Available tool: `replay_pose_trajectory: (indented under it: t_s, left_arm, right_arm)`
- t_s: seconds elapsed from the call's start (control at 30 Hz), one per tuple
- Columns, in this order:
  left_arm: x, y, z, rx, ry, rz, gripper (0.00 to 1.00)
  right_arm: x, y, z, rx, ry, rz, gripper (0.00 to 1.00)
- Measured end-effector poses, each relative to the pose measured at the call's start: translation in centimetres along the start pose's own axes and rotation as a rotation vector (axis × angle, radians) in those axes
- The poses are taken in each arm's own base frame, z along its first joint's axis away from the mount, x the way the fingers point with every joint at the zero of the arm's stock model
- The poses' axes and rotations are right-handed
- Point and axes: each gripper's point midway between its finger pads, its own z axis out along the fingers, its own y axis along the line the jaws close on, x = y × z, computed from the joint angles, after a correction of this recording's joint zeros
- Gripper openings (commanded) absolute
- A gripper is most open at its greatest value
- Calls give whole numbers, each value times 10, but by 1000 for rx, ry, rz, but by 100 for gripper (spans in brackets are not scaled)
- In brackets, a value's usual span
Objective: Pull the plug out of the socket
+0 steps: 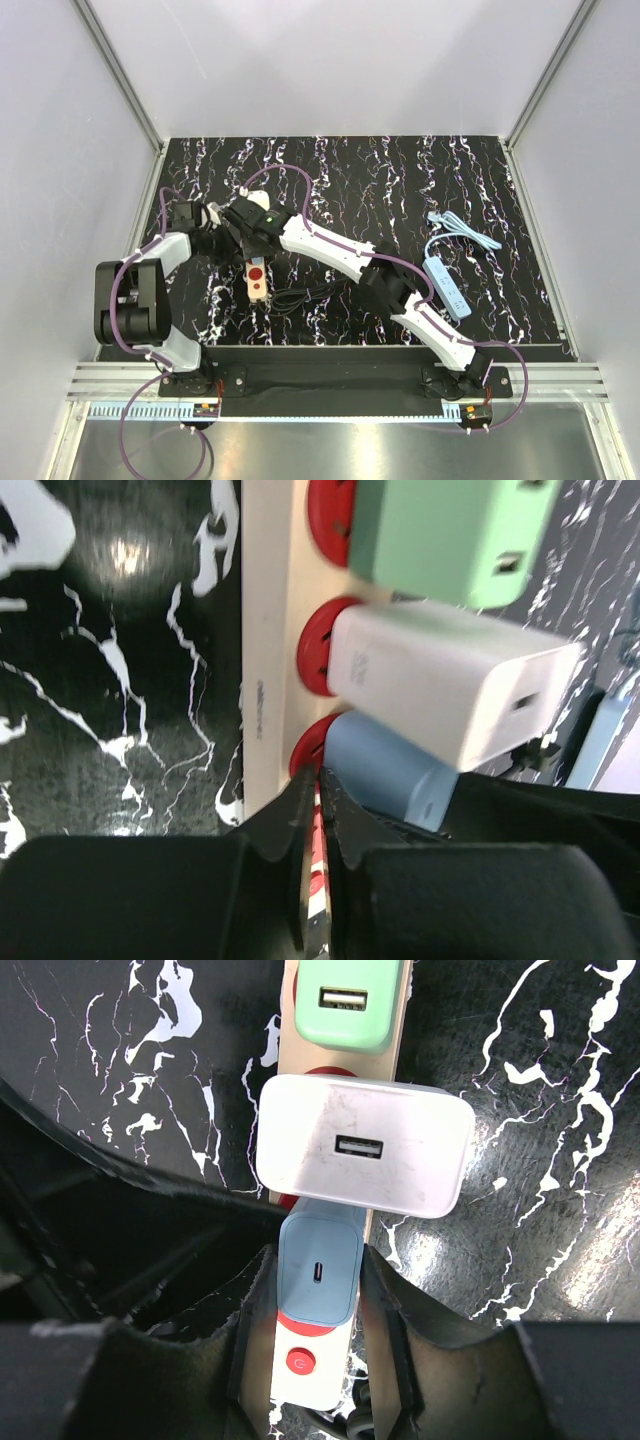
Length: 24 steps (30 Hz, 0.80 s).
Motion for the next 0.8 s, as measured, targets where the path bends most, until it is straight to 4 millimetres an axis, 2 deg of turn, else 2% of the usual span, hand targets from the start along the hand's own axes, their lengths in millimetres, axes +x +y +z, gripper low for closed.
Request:
replay_pose_trajectory:
  t_s: [0.23,0.3,0.37,0.43,0.5,0.8]
  left_arm:
    - [3,3,2,-2,10,-21,8]
    - [1,3,4,0,10,-35,5]
    - [-7,2,6,8,-3,-45,4]
    - [-16,3,10,0,-32,-46,0]
    - [-18,2,12,2,-35,-59,0]
    - [-21,-1,15,-49,-47,-51,0]
  right_arm:
    - [0,0,0,0,-1,1,27]
    - [0,0,0,0,0,1,19]
    - [0,0,1,3,1,0,0]
    - [-1,0,1,6,-4,0,0]
    - [-2,0,0,20,-11,-6,0]
    - [-3,2,-4,101,-84,-63,0]
